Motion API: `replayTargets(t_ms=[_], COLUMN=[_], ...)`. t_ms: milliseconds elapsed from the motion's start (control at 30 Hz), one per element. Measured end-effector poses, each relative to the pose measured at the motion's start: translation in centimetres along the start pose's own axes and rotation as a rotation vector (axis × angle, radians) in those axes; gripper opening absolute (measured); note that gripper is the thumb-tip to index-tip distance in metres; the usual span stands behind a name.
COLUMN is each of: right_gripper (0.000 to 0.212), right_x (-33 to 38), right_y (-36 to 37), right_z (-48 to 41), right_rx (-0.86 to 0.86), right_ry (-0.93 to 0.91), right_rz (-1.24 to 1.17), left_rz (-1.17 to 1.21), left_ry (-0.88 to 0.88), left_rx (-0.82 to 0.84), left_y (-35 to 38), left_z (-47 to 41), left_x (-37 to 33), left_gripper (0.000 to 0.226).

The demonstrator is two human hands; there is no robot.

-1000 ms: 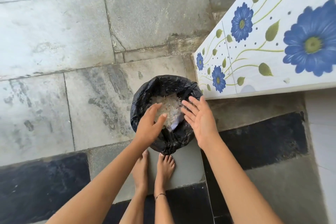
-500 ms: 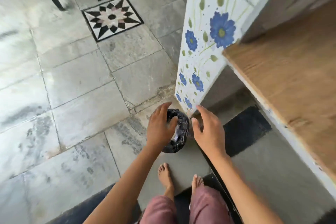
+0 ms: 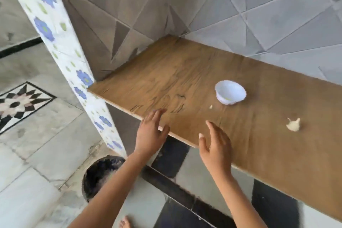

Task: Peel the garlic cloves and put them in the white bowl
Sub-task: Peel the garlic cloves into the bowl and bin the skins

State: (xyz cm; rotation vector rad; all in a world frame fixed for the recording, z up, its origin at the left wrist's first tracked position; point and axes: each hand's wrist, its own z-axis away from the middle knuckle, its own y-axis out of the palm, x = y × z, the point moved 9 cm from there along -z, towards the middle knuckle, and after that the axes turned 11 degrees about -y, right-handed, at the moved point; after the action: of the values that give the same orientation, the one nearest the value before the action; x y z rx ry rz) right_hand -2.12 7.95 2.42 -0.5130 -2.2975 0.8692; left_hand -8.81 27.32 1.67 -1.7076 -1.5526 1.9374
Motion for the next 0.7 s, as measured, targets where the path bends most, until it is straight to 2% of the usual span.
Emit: replayTargets(t_ms=[133,367,467,600,700], right_gripper=[0.051,0.067,0.078,0.071,0.075], right_x=[-7.8,-16.4,-17.8,-17.9,-18.2], right_y=[-2.9,-3.6,-3.2,-3.1,-2.8], right_z=[0.9,0.7,1.2,1.2,1.5], right_rx=[0.101,0.260,0.305,0.289,0.326], right_ry=[0.082,0.253,0.295,0.296,0.309], right_rz=[0.145,0.373,0.399,0.425,0.411], left_rz=[-0.018,-0.108,-0.195,-0.319,-0.169], left_ry=[0.017,-0.076,-0.078,0.026,0.022], left_rx=[0.122,0.211,0.223,0.226,0.161], left_y=[5.9,12.2,14.3,15.8,14.3], left_z=[-1.9,-7.6,-9.1,-9.6,-10.3], left_x=[-6.4,-10.3,-10.7,-11.0,-11.3], left_gripper=[0.034,0.032,0.029,0.021,0.013])
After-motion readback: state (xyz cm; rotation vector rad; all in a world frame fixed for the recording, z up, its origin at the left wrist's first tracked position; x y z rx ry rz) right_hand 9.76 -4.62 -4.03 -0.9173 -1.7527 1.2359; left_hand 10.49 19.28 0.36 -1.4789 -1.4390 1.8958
